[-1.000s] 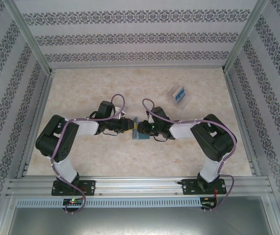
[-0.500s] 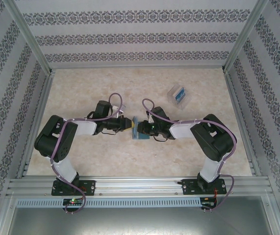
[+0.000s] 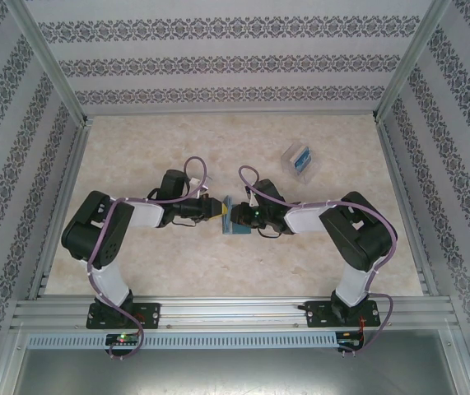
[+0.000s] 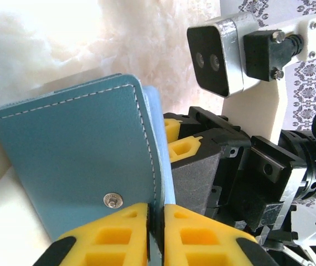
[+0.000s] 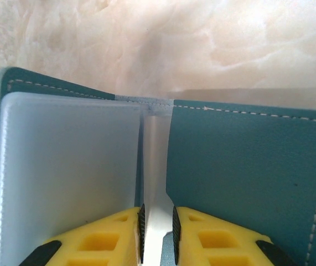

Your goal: Put the credit cards into the card holder

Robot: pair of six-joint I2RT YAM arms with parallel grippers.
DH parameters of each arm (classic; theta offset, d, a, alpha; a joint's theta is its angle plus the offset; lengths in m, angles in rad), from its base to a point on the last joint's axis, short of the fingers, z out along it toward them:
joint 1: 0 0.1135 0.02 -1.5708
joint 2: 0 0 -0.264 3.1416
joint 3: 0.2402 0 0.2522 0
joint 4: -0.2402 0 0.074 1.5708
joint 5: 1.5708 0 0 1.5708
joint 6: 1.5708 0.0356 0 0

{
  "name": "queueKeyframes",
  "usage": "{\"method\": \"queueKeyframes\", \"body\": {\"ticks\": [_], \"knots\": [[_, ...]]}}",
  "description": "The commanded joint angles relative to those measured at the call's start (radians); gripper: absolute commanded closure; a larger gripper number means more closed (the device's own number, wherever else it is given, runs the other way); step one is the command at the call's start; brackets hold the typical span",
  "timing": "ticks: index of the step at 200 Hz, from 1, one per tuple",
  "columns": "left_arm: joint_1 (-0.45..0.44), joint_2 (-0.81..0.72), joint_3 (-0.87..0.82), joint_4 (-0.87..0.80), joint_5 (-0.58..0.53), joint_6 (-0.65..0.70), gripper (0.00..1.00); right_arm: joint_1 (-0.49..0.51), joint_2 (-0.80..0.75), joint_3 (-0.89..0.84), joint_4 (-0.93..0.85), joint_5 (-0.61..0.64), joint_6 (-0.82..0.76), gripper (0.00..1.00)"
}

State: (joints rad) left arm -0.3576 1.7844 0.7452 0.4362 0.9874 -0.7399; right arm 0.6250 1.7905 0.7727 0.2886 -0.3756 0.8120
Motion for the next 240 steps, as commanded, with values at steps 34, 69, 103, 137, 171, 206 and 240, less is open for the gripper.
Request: {"method": "queueKeyframes", "body": {"ticks": [34,69,103,137,171,206,240], "knots": [[0.019,0.047,-0.008,0.034,-0.012,0.0,1.0,0.002,0.064,-0.013,-0.079,0.021,-0.019,0.75],[0.028,0.061,-0.009,0.023,-0.024,0.007,1.0,-0.004,0.029,-0.017,-0.097,0.033,-0.016,0.58],[0.041,0.07,-0.019,-0.019,-0.062,0.025,1.0,-0.044,-0.089,-0.054,-0.16,0.051,-0.023,0.56],[0.041,0.089,-0.004,-0.034,-0.062,0.031,1.0,-0.065,-0.202,-0.076,-0.223,0.074,-0.032,0.54],[0.041,0.096,0.006,-0.039,-0.06,0.037,1.0,-0.058,-0.28,-0.079,-0.238,0.09,-0.026,0.51],[0.041,0.1,-0.002,-0.025,-0.056,0.04,1.0,-0.008,-0.287,-0.02,-0.268,0.107,-0.033,0.48],[0.042,0.094,-0.024,0.015,-0.053,0.021,1.0,0.01,-0.209,0.035,-0.257,0.094,-0.003,0.54]]}}
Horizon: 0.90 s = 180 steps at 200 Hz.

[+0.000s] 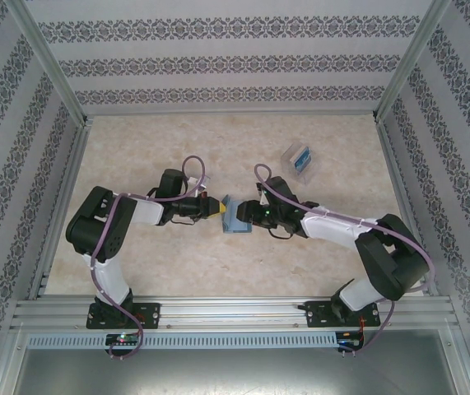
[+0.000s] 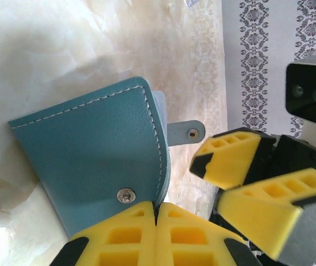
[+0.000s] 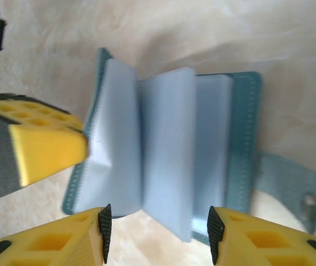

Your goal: Put the credit cards into the card holder

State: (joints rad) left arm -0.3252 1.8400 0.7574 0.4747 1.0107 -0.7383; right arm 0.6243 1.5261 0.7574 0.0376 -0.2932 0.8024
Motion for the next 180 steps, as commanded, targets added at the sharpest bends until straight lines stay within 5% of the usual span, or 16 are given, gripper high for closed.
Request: {"method": "queueKeyframes", "body": {"ticks": [1,51,73,85,111,139,170,180], "knots": [[0.01,0.039,-0.036,-0.023,-0.076,0.02,1.0,0.011,0.059,0.052,-0.005,0.011,0.007,0.54],[0.017,-0.007,-0.066,-0.031,-0.079,0.03,1.0,0.033,0.201,0.135,-0.008,0.014,0.036,0.74],[0.024,-0.023,-0.083,-0.027,-0.078,0.024,1.0,0.048,0.25,0.178,-0.023,0.001,0.039,0.74],[0.029,-0.033,-0.092,-0.022,-0.079,0.023,1.0,0.064,0.265,0.203,-0.044,0.015,0.026,0.65],[0.064,-0.075,-0.121,0.001,-0.074,-0.003,0.82,0.092,0.296,0.268,-0.141,0.063,-0.01,0.5],[0.096,-0.153,-0.189,0.068,-0.116,-0.046,0.78,0.129,0.338,0.354,-0.267,0.151,-0.058,0.47],[0.135,-0.255,-0.25,0.049,-0.181,-0.079,0.44,0.179,0.399,0.461,-0.392,0.245,-0.108,0.44],[0.153,-0.292,-0.261,-0.014,-0.226,-0.07,0.4,0.194,0.416,0.485,-0.42,0.281,-0.117,0.42]]}}
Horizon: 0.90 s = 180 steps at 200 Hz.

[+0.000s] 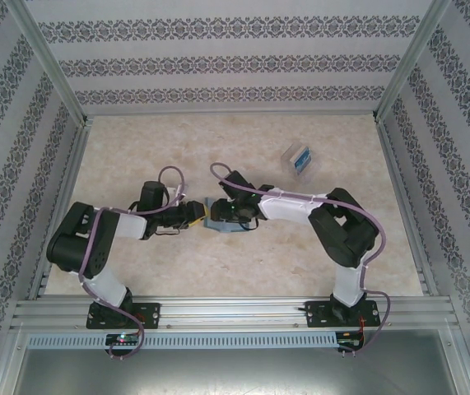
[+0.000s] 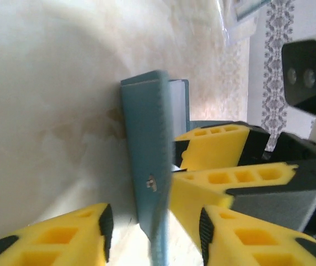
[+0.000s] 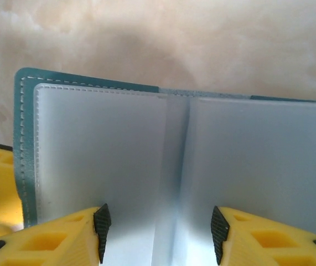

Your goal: Put the credit cards into the card holder

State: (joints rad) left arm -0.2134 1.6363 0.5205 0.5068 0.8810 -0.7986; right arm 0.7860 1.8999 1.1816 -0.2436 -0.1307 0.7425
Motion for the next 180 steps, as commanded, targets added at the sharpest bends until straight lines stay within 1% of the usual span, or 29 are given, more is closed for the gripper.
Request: {"method": "queueKeyframes", "body": {"ticks": [1,5,9,20,25,46,62,76,98,103,123,129,144,180], "knots": [[0.043,-0.091,-0.025,-0.053,-0.1,-0.008,0.4,0.033,0.044,0.063,-0.141,0.123,-0.059,0.42],[0.051,-0.103,-0.022,-0.084,-0.115,-0.002,0.4,0.038,0.051,0.071,-0.153,0.135,-0.062,0.42],[0.06,-0.114,-0.022,-0.113,-0.127,0.002,0.36,0.043,0.057,0.079,-0.166,0.15,-0.064,0.42],[0.081,-0.136,-0.018,-0.178,-0.146,0.017,0.33,0.056,0.072,0.101,-0.202,0.184,-0.067,0.4],[0.087,-0.145,-0.015,-0.204,-0.155,0.023,0.29,0.061,0.076,0.108,-0.215,0.198,-0.07,0.4],[0.095,-0.153,0.006,-0.294,-0.189,0.066,0.22,0.086,0.094,0.133,-0.257,0.265,-0.092,0.34],[0.098,-0.132,0.024,-0.327,-0.181,0.084,0.2,0.102,0.103,0.16,-0.293,0.295,-0.1,0.31],[0.099,-0.115,0.027,-0.325,-0.171,0.093,0.19,0.114,0.102,0.179,-0.304,0.3,-0.113,0.3],[0.098,-0.095,0.053,-0.384,-0.203,0.138,0.18,0.131,0.098,0.208,-0.323,0.325,-0.128,0.29],[0.098,-0.094,0.058,-0.397,-0.207,0.146,0.17,0.133,0.093,0.213,-0.329,0.327,-0.129,0.26],[0.089,-0.1,0.059,-0.413,-0.225,0.164,0.17,0.133,0.045,0.202,-0.31,0.298,-0.143,0.25],[0.085,-0.1,0.065,-0.425,-0.232,0.172,0.17,0.133,0.028,0.189,-0.293,0.295,-0.146,0.23],[0.08,-0.1,0.077,-0.452,-0.245,0.186,0.17,0.127,0.004,0.166,-0.259,0.283,-0.168,0.23],[0.077,-0.11,0.085,-0.48,-0.286,0.19,0.2,0.121,0.036,0.185,-0.252,0.259,-0.219,0.23]]}}
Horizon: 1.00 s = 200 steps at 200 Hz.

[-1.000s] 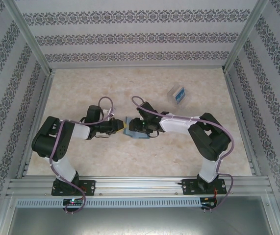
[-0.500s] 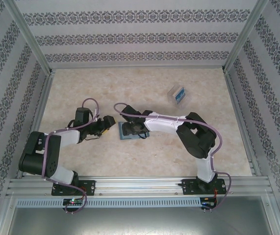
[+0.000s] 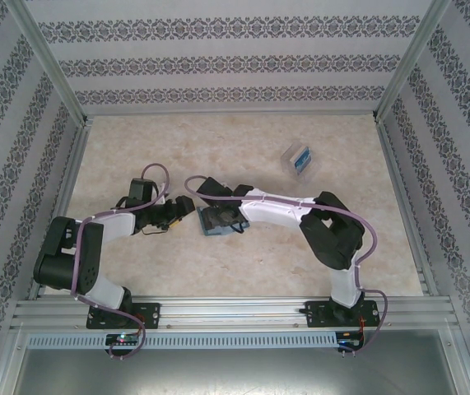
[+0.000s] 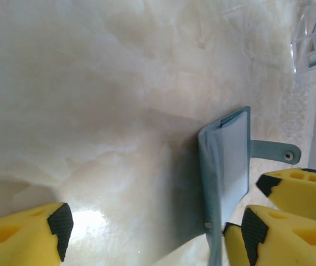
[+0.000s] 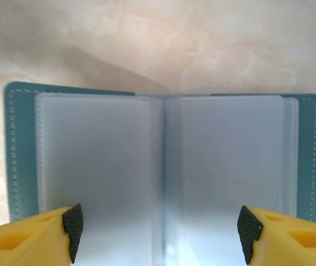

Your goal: Put the credit cards into the card holder

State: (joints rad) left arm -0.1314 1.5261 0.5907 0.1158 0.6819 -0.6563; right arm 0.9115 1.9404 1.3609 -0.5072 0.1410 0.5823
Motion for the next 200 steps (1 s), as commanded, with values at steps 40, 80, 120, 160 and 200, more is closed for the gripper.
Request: {"method": "queueKeyframes", "body": {"ticks": [40,80,120,160,200], "knots": [[0.003,-0.023,0.02,-0.135,-0.121,0.058,0.19,0.019,0.135,0.071,-0.035,0.013,-0.067,0.22],[0.045,-0.069,0.01,-0.172,-0.125,0.056,0.17,0.039,0.172,0.076,-0.062,0.059,-0.04,0.22],[0.046,-0.058,0.036,-0.213,-0.092,0.082,0.15,0.035,0.063,0.049,-0.045,0.057,-0.016,0.22],[0.041,-0.076,0.032,-0.211,-0.083,0.071,0.16,0.026,-0.054,0.032,-0.03,0.069,-0.008,0.11],[0.017,-0.13,0.06,-0.29,-0.146,0.096,0.16,-0.035,-0.14,-0.022,0.012,0.038,-0.018,0.12]]}}
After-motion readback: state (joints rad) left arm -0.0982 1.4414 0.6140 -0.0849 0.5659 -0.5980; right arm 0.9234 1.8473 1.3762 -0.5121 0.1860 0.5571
